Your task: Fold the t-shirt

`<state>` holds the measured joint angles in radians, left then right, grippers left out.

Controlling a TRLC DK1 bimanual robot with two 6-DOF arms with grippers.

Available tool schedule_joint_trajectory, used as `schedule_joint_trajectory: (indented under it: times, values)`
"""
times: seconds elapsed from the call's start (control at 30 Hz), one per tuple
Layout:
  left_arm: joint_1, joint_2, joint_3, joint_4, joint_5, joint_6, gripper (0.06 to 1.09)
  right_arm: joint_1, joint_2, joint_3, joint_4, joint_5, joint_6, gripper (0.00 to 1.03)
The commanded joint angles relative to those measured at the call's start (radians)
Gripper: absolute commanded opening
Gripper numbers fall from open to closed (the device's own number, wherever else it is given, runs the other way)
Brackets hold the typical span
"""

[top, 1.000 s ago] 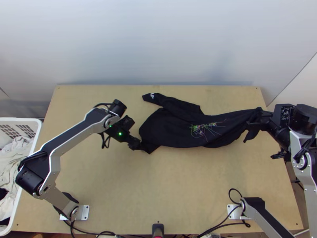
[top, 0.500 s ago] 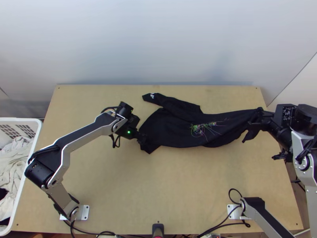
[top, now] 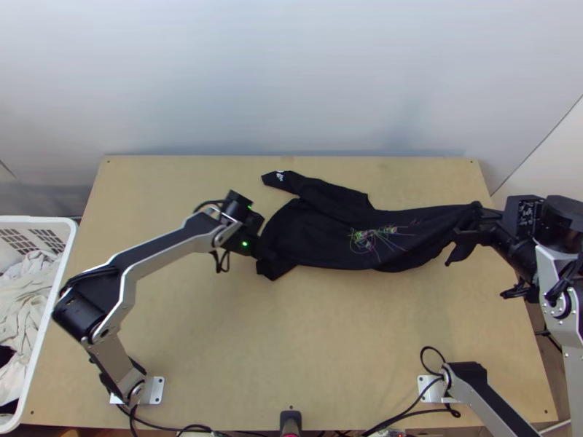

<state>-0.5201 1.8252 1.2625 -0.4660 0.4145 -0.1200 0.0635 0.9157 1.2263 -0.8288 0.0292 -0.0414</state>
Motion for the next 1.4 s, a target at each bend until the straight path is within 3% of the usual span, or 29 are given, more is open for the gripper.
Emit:
schedule_joint_trajectory:
  times: [0.0,0.07,0.1,0.47,0.67,0.83,1.03,1.1,1.17,1.2,1.23,1.3,1.37]
  values:
    - [0.147,-0.138,0.02,-0.152,0.188,0.014,0.1,0.059,-0.003,0.012,-0.044,0.0,-0.017,0.03]
    - [0.259,-0.172,0.095,-0.352,0.317,0.088,0.1,0.071,-0.012,0.016,-0.07,0.0,-0.025,0.03]
    - [0.367,-0.202,0.169,-0.511,0.376,0.175,0.1,0.081,-0.029,0.015,-0.09,0.0,-0.028,0.03]
    - [0.79,-0.179,0.749,-1.102,0.474,0.5,0.1,0.151,-0.083,-0.022,-0.167,-0.046,-0.009,0.03]
    - [0.729,-0.09,0.781,-1.057,0.481,0.545,0.1,0.164,-0.047,-0.027,-0.081,-0.046,0.0,0.03]
    - [0.663,0.085,0.839,-0.724,0.452,0.322,0.1,0.156,-0.001,-0.027,0.003,-0.025,0.003,0.03]
    - [0.552,0.316,0.982,-0.686,0.369,0.31,0.11,0.147,0.005,-0.09,0.059,-0.02,0.002,0.03]
    - [0.517,0.356,0.982,-0.678,0.34,0.306,0.2,0.144,0.003,-0.111,0.066,-0.02,-0.003,0.03]
    - [0.486,0.387,0.973,-0.678,0.328,0.307,0.21,0.142,0.002,-0.129,0.066,-0.02,-0.005,0.03]
    - [0.473,0.398,0.966,-0.68,0.328,0.307,0.29,0.144,0.0,-0.134,0.068,-0.02,-0.006,0.03]
    - [0.465,0.405,0.96,-0.683,0.328,0.306,0.47,0.144,-0.001,-0.137,0.068,-0.022,-0.006,0.03]
    - [0.456,0.411,0.95,-0.688,0.326,0.298,0.99,0.145,-0.005,-0.14,0.068,-0.022,-0.008,0.03]
    - [0.457,0.41,0.943,-0.686,0.326,0.281,1.05,0.148,-0.008,-0.145,0.066,-0.022,-0.011,0.03]
